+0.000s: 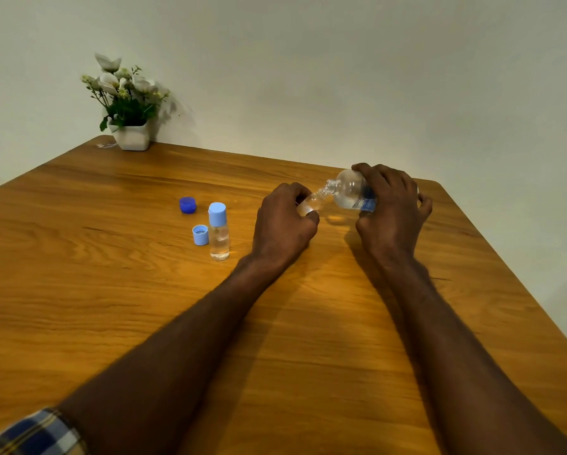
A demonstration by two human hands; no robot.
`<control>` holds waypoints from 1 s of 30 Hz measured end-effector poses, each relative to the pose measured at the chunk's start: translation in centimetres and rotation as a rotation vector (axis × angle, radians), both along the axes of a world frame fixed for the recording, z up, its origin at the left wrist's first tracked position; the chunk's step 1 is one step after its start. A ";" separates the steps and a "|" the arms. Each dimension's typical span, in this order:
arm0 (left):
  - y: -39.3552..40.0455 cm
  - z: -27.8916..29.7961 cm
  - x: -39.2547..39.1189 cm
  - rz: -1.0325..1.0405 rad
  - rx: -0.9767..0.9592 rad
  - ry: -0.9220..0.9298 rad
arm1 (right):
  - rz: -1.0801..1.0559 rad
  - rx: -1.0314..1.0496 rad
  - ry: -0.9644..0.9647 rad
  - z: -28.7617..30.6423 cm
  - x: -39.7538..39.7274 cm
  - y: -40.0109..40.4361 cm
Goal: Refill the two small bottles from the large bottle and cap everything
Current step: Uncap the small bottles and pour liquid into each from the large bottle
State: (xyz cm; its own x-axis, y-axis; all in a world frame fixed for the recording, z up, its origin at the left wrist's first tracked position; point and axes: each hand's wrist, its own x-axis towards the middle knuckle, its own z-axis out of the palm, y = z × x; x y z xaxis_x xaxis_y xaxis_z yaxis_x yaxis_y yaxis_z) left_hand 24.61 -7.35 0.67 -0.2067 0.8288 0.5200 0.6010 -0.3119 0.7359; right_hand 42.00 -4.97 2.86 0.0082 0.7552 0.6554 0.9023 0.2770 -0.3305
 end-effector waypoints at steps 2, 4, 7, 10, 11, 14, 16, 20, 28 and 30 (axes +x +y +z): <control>0.0 0.0 0.0 0.001 0.005 -0.007 | 0.002 -0.006 0.018 0.0 -0.1 0.1; 0.0 0.0 0.1 0.006 0.007 -0.015 | 0.008 -0.017 0.046 -0.1 -0.3 0.1; 0.1 0.2 0.1 0.008 0.010 -0.046 | 0.043 -0.031 0.115 0.0 -0.5 0.2; -0.1 0.5 0.2 0.006 0.015 -0.074 | 0.083 0.000 0.207 0.1 -0.6 0.0; -0.1 0.5 0.2 0.006 0.017 -0.081 | 0.102 0.015 0.246 0.1 -0.7 0.0; -0.1 0.5 0.2 0.011 0.023 -0.086 | 0.165 0.029 0.400 0.5 -0.8 -0.3; -0.1 0.5 0.3 0.019 0.029 -0.082 | 0.187 0.019 0.498 0.8 -0.9 -0.5; -0.2 0.4 0.4 0.026 0.026 -0.083 | 0.187 -0.045 0.613 0.6 -1.0 -0.7; -0.4 0.4 0.4 0.015 0.024 -0.086 | 0.222 -0.123 0.640 -0.4 -0.8 -0.3; -0.6 0.5 0.4 0.006 0.029 -0.090 | 0.249 -0.143 0.655 -0.6 -0.8 -0.4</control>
